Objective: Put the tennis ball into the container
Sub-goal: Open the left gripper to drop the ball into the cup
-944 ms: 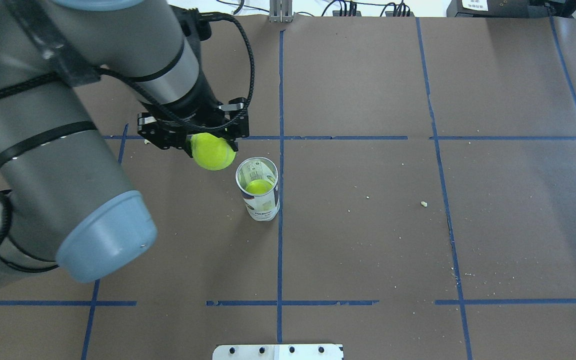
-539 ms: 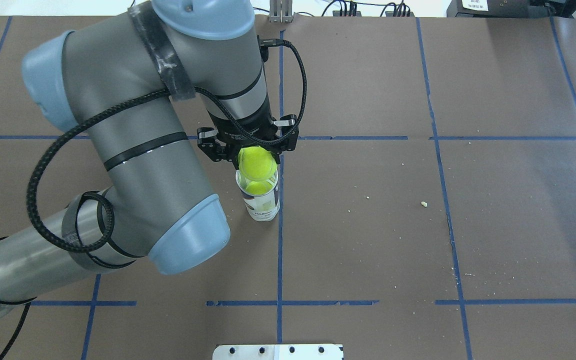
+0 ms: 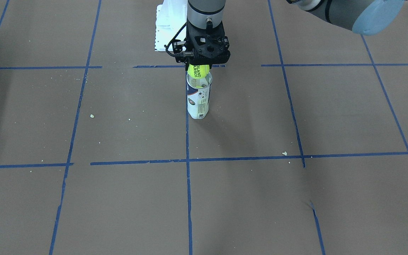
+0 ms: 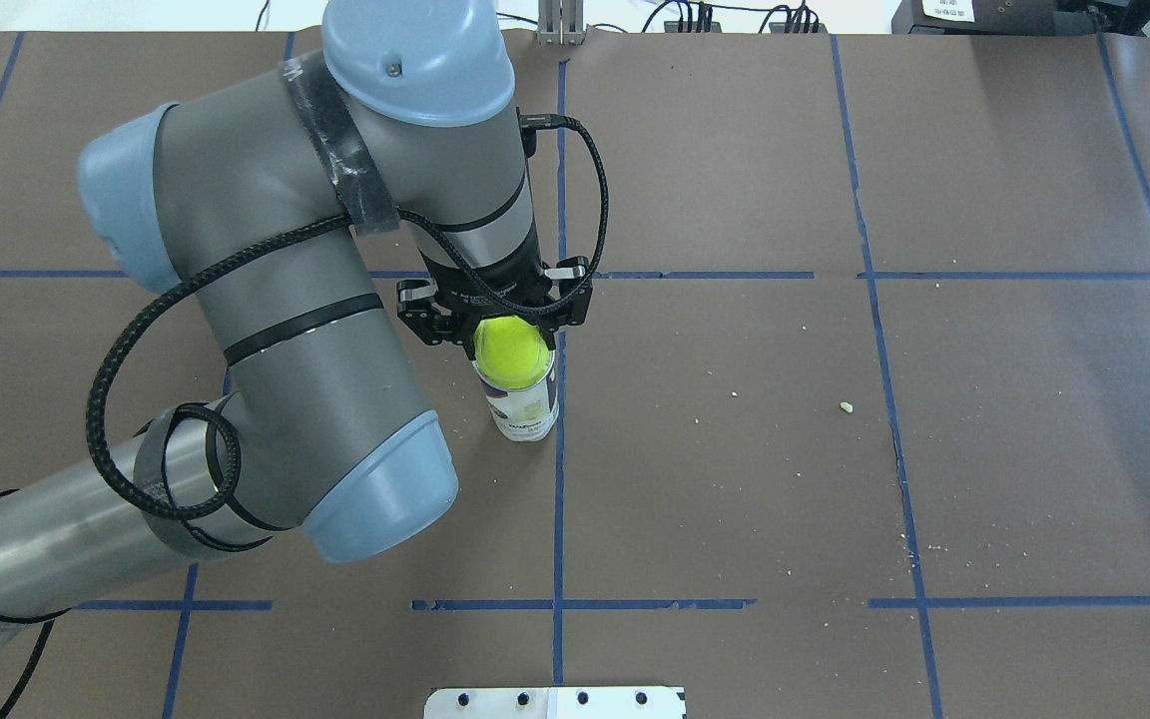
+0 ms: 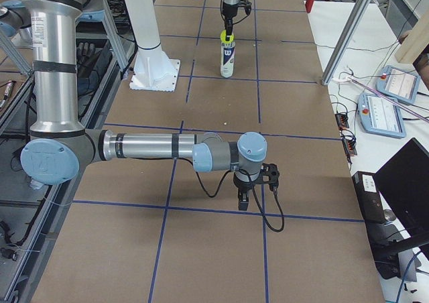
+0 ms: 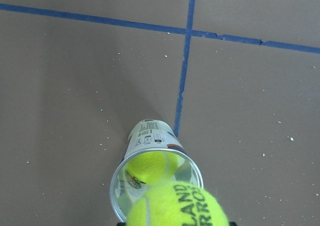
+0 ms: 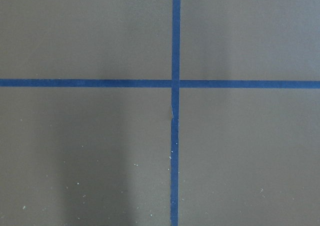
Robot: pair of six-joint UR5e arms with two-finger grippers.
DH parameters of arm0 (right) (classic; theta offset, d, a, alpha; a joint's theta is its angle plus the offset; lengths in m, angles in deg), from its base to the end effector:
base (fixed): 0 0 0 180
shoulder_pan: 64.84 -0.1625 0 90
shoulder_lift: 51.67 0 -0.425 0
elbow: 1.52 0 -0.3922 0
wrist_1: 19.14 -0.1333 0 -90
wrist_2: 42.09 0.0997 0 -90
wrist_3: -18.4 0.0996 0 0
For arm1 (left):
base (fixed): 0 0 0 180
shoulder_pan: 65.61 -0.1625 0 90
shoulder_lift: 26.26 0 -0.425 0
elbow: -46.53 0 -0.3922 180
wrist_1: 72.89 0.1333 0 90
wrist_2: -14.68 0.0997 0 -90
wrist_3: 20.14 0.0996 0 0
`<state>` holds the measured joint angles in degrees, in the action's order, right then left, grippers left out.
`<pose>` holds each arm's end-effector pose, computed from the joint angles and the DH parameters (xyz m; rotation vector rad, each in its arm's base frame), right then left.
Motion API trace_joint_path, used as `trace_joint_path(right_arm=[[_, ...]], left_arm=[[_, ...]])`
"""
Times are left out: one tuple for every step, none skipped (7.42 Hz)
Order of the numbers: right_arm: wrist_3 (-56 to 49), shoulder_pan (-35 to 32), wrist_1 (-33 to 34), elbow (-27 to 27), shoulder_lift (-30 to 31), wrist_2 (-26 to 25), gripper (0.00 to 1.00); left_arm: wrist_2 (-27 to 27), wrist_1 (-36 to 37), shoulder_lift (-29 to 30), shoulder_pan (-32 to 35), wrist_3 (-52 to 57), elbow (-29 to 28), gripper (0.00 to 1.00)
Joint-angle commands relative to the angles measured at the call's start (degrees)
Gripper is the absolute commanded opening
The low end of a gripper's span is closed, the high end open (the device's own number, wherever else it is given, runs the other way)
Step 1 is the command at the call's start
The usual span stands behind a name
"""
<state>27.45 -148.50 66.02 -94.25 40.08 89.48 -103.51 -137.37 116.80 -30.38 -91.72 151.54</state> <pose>0.0131 -0.4904 0.6446 -0.0009 -0.7313 0.0083 0.4559 -0.4275 0.0513 -0.0902 0.8597 -0.0923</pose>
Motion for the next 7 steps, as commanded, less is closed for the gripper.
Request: trace_joint_path(right_arm=[[0.0,0.0,0.0,0.0,0.0,0.0,1.00],[0.0,0.0,0.0,0.0,0.0,0.0,1.00],[0.0,0.0,0.0,0.0,0.0,0.0,1.00],[0.0,0.0,0.0,0.0,0.0,0.0,1.00],[0.0,0.0,0.0,0.0,0.0,0.0,1.00],[0.0,0.0,0.0,0.0,0.0,0.0,1.00],[0.0,0.0,0.0,0.0,0.0,0.0,1.00]], left_arm=[[0.0,0.0,-0.4,0.0,0.1,0.1,0.00],[0.0,-0.3,-0.4,0.0,0.1,0.0,0.00],[0.0,-0.3,-0.5,0.0,0.2,-0.4,0.30],[0.0,-0.4,-0.7,0.0,0.3,-0.1,0.99],[0.0,-0.3,-0.7,0.0,0.2,-0.2,1.00],[0.0,-0.4,-0.6,0.0,0.2,-0.2,1.00],[0.0,-0.4,-0.6,0.0,0.2,-0.1,1.00]])
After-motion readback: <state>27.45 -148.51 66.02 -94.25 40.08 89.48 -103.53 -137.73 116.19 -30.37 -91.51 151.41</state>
